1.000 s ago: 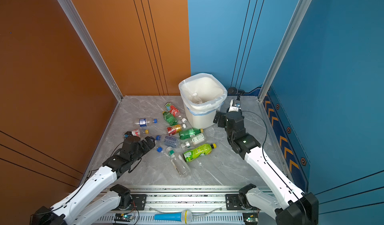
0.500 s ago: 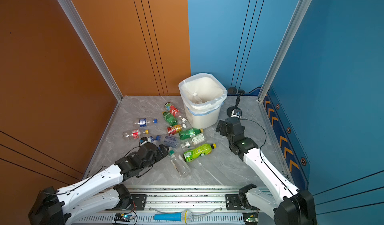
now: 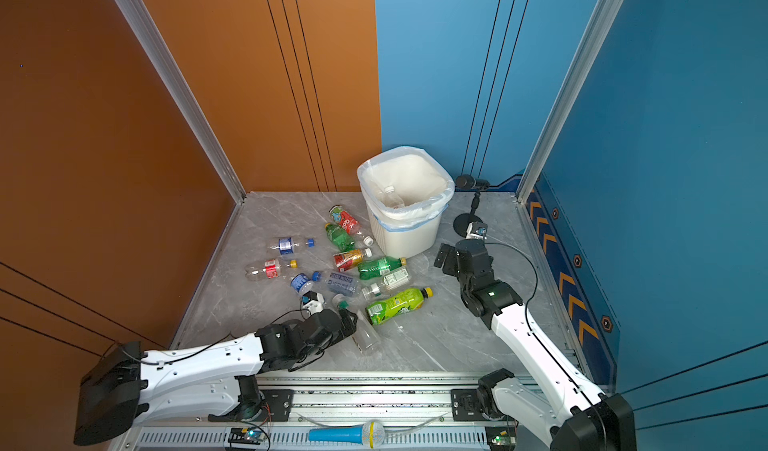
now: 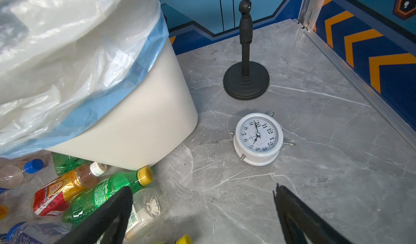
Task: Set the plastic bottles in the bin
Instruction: 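Withdraw the right gripper from the bin while the left gripper reaches toward the bottles, then grasp the clear green-labelled water bottle with the left gripper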
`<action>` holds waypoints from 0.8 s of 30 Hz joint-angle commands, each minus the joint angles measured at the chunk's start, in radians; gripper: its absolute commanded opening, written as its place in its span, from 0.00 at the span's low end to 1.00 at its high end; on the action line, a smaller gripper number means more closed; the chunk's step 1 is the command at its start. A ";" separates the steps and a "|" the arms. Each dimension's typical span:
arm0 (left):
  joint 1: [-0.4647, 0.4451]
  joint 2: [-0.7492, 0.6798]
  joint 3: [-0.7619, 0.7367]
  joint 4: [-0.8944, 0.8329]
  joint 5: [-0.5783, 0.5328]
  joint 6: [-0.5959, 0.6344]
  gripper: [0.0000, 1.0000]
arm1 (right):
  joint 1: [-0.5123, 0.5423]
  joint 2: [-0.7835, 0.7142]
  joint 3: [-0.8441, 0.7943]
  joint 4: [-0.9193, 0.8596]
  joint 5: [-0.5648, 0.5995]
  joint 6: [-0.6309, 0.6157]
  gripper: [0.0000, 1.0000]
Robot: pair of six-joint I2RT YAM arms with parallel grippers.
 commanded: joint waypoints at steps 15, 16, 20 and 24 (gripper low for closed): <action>0.008 0.206 0.059 0.171 0.068 -0.069 0.97 | -0.046 -0.103 -0.076 0.000 -0.051 -0.003 1.00; 0.008 0.217 0.058 0.180 0.073 -0.071 0.97 | -0.048 -0.103 -0.077 -0.001 -0.053 -0.003 1.00; 0.016 0.260 0.053 0.210 0.097 -0.093 0.91 | -0.053 -0.104 -0.083 0.002 -0.059 -0.003 1.00; 0.015 0.273 0.044 0.227 0.101 -0.112 0.77 | -0.060 -0.107 -0.084 0.004 -0.061 -0.003 1.00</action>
